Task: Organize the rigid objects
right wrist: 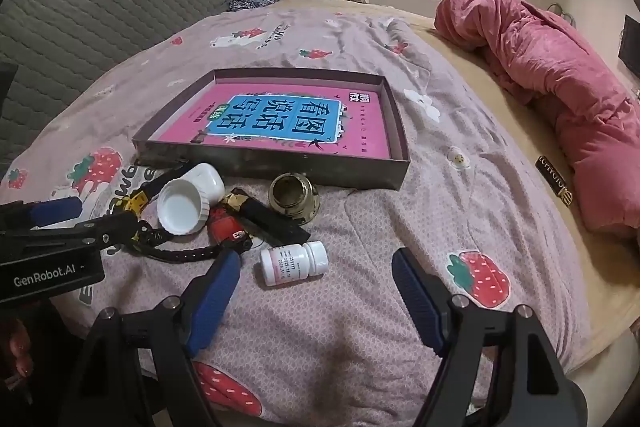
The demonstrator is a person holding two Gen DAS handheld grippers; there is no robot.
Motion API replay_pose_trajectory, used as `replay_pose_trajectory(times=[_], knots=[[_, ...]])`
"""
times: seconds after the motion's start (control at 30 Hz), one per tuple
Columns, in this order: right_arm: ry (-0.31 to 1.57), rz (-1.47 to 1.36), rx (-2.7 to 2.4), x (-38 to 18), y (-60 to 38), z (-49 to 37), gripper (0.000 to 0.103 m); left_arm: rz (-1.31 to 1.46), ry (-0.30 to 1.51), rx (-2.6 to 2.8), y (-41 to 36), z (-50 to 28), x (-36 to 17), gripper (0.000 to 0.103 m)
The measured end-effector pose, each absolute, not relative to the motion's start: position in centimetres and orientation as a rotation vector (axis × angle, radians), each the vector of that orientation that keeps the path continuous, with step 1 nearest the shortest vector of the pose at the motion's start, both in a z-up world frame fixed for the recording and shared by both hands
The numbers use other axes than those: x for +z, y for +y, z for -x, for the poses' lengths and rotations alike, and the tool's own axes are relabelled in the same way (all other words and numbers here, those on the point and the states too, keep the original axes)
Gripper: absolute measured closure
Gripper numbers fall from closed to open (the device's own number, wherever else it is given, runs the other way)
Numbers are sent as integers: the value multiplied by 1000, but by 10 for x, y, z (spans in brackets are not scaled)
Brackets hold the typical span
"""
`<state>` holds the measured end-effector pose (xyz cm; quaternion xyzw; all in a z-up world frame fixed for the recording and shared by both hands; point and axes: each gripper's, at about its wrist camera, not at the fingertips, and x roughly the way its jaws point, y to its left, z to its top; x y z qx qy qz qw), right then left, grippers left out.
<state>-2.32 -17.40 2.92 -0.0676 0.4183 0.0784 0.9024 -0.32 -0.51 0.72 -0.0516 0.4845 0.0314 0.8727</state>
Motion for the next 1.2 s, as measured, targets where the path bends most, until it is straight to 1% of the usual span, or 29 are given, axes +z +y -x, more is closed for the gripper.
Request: replay_pose_trajectory(times=[1.2], knots=[[841,161,176,32,-170,26,25,103,1017,48,-7,4,9,22]])
